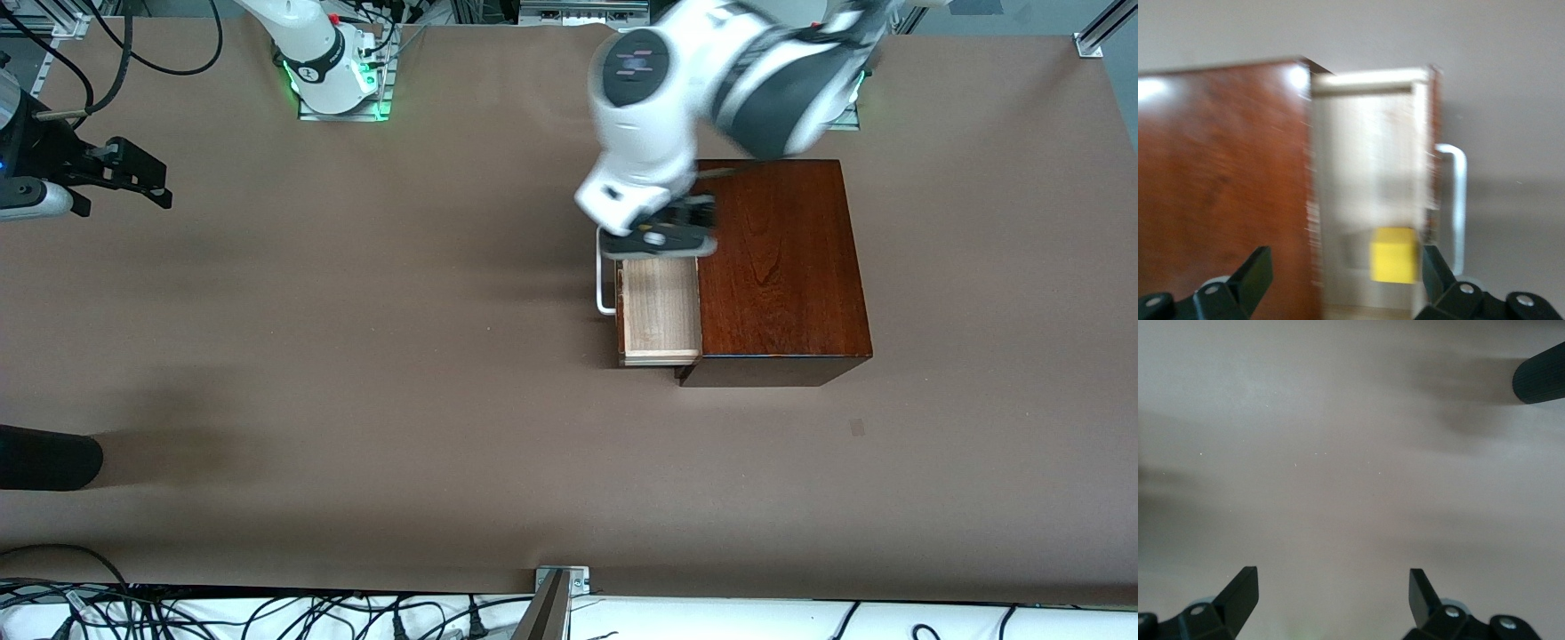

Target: Open drawer, take yellow block, close drawer

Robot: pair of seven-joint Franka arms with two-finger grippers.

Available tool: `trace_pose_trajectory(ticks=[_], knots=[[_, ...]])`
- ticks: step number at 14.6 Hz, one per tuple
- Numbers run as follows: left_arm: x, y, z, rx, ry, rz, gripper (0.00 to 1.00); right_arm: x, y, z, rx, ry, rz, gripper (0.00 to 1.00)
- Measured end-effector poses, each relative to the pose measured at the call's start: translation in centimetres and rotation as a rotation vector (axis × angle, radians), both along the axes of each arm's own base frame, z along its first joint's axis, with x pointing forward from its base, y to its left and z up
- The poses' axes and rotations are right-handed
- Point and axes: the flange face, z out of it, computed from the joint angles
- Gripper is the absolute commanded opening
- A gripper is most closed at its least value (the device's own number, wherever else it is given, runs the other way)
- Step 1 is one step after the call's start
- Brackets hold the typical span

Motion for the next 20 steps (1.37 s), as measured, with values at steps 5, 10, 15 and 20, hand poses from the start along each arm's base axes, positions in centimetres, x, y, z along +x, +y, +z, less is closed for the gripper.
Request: trace_pose_trajectory(ticks=[5,10,15,20], knots=[[4.8,14.0,5.3,-0.033,0.021,-0.058,1.0,-0.1,2.2,0.1,0.0,-0.006,0.042,1.0],[6.1,25.5,9.2,-0.128,0.027,-0.044,1.0,1.3,4.6,-2.8,-0.003,0.032,0.083,1.0],[3.8,31.9,11.2,-0.135,-0.012,0.017,1.0,0.0,14.4,-6.1,0.017,0.133,0.269,1.0],[2.6,32.7,10.2,-0.128,-0.011,0.03,1.0,-5.6,28.8,-5.0,0.075,0.062,0.598,1.0]])
